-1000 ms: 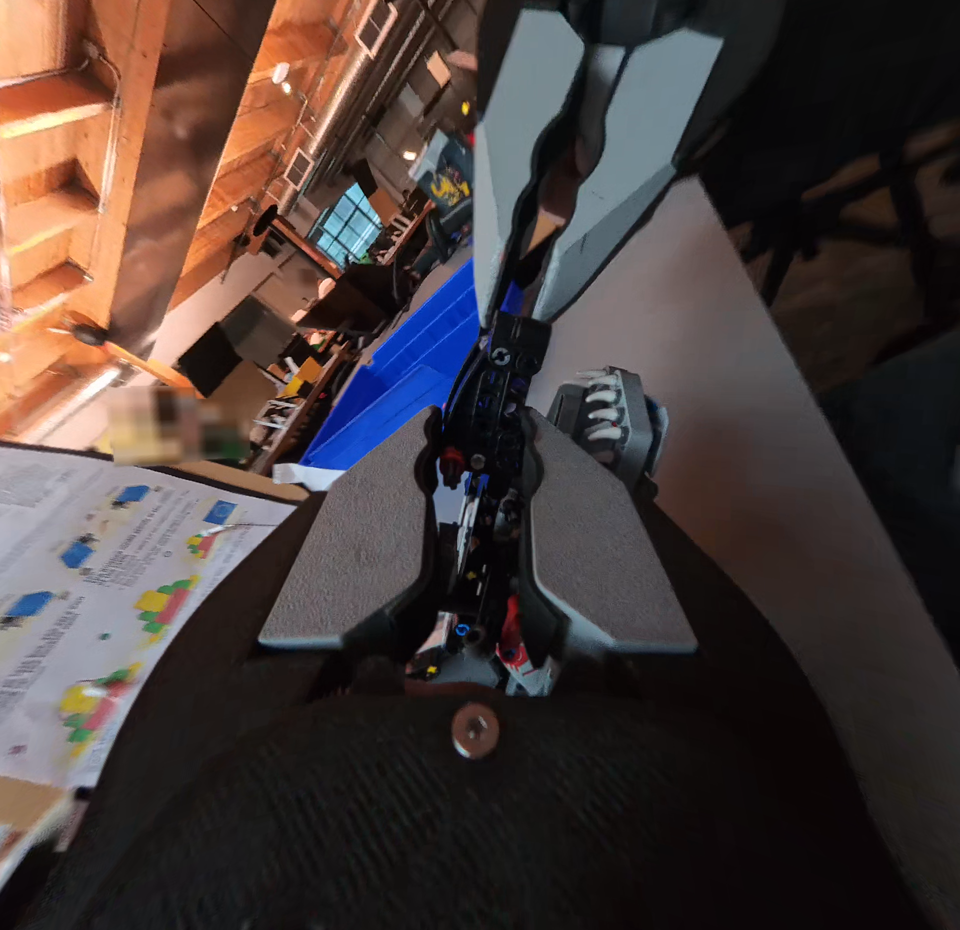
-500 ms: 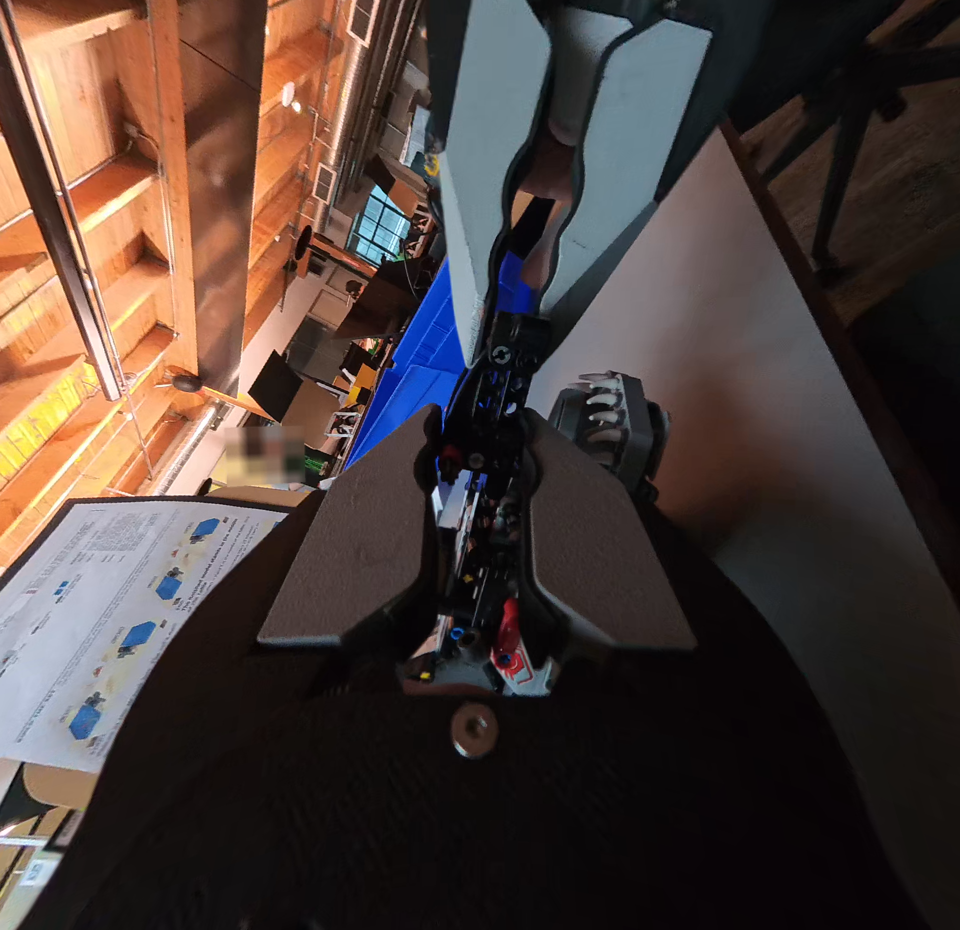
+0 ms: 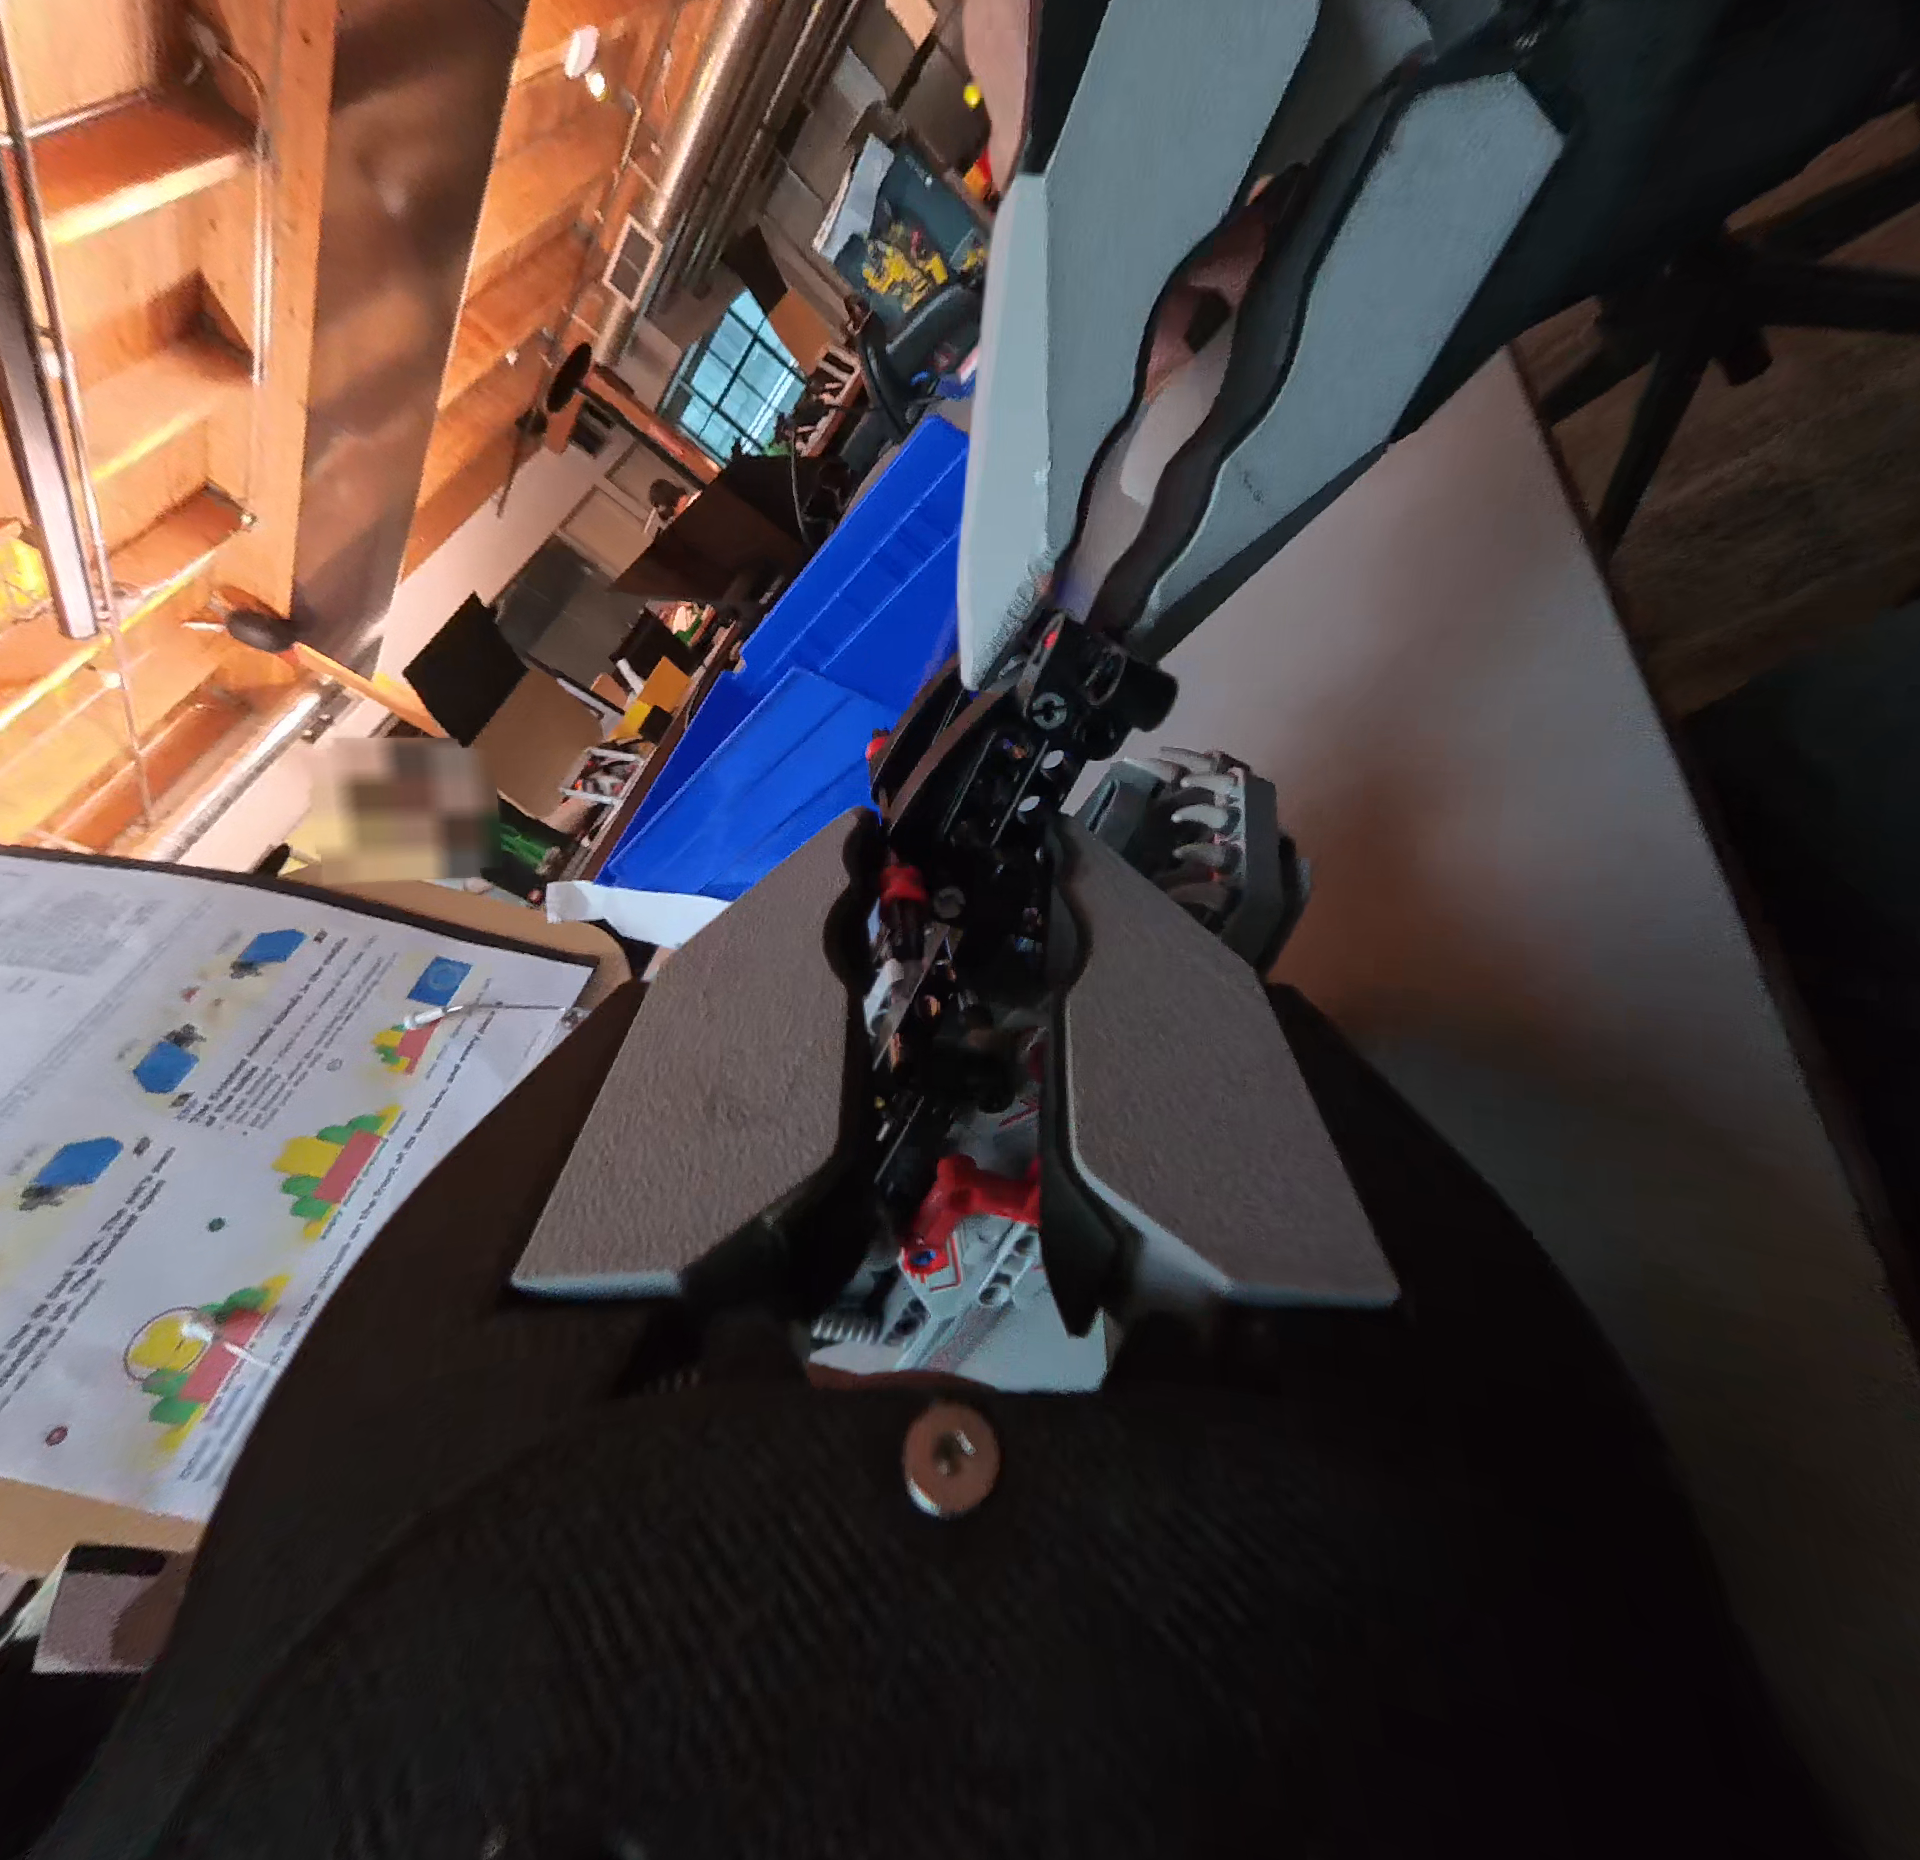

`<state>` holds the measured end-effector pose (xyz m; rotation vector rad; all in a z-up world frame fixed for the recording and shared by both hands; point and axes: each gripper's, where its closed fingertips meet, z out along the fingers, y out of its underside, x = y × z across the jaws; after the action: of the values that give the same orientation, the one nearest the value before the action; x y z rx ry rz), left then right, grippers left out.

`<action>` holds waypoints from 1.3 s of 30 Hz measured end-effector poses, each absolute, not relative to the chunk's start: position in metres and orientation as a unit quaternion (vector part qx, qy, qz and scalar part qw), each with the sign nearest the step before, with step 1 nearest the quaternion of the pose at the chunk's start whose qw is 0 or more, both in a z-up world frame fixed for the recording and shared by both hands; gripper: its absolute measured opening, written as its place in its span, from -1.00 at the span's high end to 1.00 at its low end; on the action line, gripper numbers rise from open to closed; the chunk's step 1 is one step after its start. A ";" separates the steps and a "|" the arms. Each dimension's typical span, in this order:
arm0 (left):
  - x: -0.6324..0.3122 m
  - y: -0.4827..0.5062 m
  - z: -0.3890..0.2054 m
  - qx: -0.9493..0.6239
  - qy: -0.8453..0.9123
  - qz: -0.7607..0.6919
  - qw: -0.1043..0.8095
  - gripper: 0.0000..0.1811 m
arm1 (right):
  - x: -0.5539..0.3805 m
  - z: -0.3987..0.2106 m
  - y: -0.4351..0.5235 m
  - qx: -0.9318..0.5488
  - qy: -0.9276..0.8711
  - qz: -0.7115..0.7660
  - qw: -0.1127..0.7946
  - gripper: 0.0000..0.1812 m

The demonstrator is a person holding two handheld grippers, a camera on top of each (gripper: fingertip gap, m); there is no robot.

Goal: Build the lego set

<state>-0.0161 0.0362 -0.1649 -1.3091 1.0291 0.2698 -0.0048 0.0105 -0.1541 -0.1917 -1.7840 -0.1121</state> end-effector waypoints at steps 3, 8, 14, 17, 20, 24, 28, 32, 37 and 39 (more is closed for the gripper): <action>-0.023 0.042 -0.160 -0.590 0.433 0.118 0.671 0.70 | -0.010 -0.148 0.017 -0.063 -0.767 -0.085 0.633 0.93; -0.044 0.057 -0.166 -0.593 0.421 0.251 0.639 0.70 | -0.003 -0.164 0.048 -0.245 -0.737 -0.032 0.629 0.91; -0.039 0.061 -0.168 -0.572 0.435 0.314 0.620 0.70 | 0.002 -0.173 0.033 -0.608 -0.565 0.447 0.335 0.71; -0.042 0.061 -0.167 -0.563 0.435 0.349 0.610 0.71 | -0.005 -0.174 0.045 -0.675 -0.451 0.547 0.204 0.64; -0.049 0.063 -0.166 -0.564 0.425 0.364 0.607 0.72 | -0.012 -0.173 0.040 -0.678 -0.364 0.633 0.087 0.75; -0.043 0.065 -0.170 -0.545 0.446 0.394 0.590 0.73 | -0.021 -0.168 0.045 -0.664 -0.267 0.698 -0.010 0.78; -0.045 0.068 -0.173 -0.544 0.446 0.418 0.574 0.73 | -0.026 -0.173 0.050 -0.673 -0.283 0.683 -0.011 0.80; -0.056 0.069 -0.168 -0.568 0.417 0.409 0.580 0.74 | -0.022 -0.166 0.059 -0.679 -0.305 0.667 0.022 0.88; -0.051 0.070 -0.171 -0.554 0.432 0.425 0.571 0.74 | -0.026 -0.170 0.055 -0.679 -0.303 0.668 -0.005 0.83; -0.052 0.069 -0.171 -0.554 0.430 0.425 0.572 0.74 | -0.027 -0.169 0.054 -0.673 -0.298 0.677 -0.015 0.87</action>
<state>-0.0515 0.0692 -0.1710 -1.2990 1.0096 0.9973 -0.0268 0.0541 -0.1692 -2.1350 -0.9460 2.1476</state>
